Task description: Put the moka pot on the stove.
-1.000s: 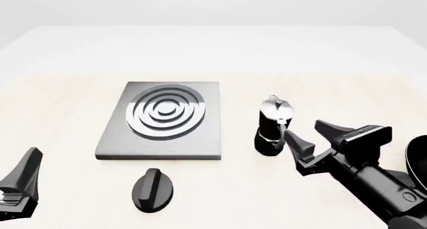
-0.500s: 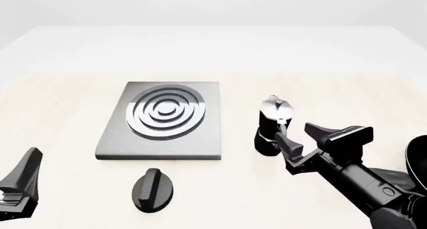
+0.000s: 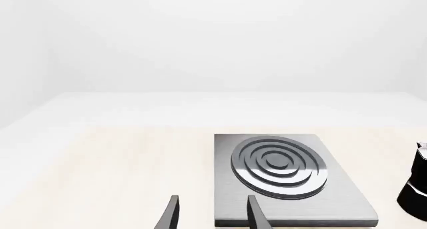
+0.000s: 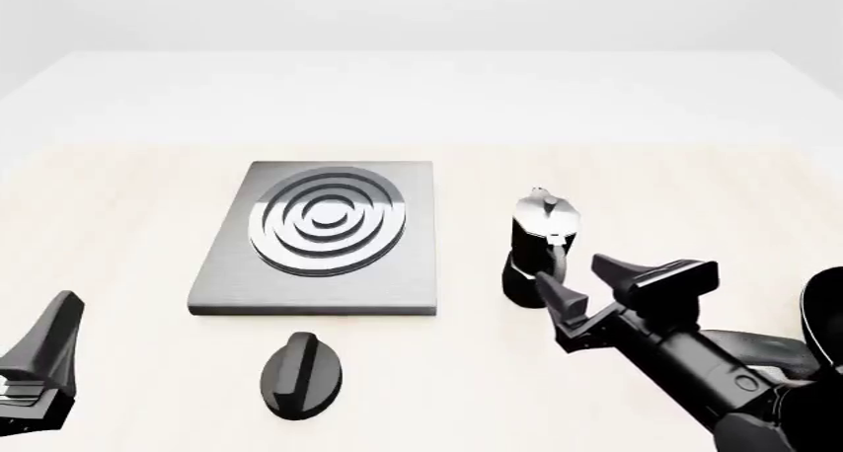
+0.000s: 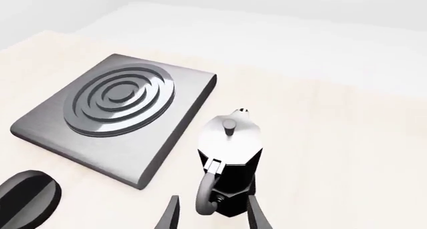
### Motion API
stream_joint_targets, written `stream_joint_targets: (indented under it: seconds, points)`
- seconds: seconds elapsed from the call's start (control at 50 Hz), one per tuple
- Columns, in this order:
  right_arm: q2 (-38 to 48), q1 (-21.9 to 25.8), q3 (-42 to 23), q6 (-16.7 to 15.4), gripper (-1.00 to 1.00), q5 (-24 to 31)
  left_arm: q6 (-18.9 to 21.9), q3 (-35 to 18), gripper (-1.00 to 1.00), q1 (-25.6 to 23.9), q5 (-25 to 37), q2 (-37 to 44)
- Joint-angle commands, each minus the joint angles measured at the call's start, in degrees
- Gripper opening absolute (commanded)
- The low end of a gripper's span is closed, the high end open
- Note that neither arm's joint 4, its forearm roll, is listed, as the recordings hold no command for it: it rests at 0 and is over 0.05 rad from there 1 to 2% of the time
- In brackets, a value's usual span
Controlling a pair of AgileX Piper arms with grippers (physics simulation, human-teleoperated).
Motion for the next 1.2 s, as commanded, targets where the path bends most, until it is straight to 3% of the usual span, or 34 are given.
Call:
stream_joint_targets:
  seconds: [0.02,1.02,1.04,1.2]
  points:
    - [2.5,0.3,-0.3,0.4,1.0,-1.8,0.0,0.0,1.0,0.0,0.0,0.0]
    - [8.0,0.9,-1.6,1.4,1.0,-5.3,0.0,0.0,1.0,0.0,0.0,0.0]
    - [7.9,1.0,-1.4,1.4,-1.0,-5.5,0.0,0.0,1.0,0.0,0.0,0.0]
    - [8.0,0.9,-1.1,1.5,-1.0,-6.2,0.0,0.0,1.0,0.0,0.0,0.0]
